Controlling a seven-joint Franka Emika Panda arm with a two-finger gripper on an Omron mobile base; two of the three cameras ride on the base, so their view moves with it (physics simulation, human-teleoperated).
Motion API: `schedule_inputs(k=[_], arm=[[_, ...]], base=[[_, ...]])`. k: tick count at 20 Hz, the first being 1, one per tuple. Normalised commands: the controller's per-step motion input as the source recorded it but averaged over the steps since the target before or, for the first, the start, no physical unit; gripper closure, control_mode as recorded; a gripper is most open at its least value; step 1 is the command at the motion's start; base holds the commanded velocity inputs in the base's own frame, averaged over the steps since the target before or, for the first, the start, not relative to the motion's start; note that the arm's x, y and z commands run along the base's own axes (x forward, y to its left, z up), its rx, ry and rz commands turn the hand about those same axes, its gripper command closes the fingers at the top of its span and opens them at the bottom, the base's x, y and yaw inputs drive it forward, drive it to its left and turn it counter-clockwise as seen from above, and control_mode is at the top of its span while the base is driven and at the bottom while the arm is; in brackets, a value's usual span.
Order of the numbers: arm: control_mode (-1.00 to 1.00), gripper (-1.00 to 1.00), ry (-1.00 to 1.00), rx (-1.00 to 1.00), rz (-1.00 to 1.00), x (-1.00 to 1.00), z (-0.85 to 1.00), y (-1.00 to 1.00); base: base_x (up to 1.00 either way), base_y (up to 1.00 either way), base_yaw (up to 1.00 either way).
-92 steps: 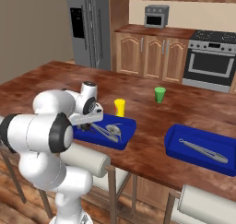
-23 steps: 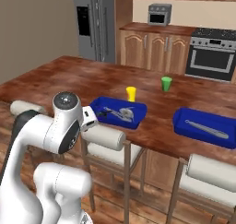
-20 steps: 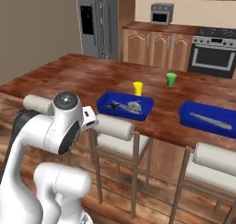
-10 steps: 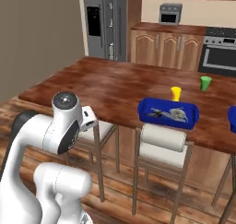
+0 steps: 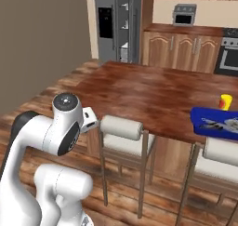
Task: Gather the lemon wedge and cucumber from the fridge and place them on a tray on the dining counter. Then gather the fishs from the fridge and place them on the other tray.
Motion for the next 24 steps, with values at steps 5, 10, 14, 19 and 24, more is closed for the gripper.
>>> schedule_inputs(k=[5,10,14,19,24], arm=[[1.00,-1.00,0.00,0.00,0.00,0.00,0.00,0.00],[1.00,-1.00,0.00,0.00,0.00,0.00,0.00,0.00],[1.00,-1.00,0.00,0.00,0.00,0.00,0.00,0.00],[1.00,-1.00,0.00,0.00,0.00,0.00,0.00,0.00],[1.00,-1.00,0.00,0.00,0.00,0.00,0.00,0.00]], base=[[0.30,1.00,-0.06],[0.29,1.00,-0.05],[0.49,1.00,-0.06],[0.82,1.00,-0.07],[0.97,0.96,-0.42]])
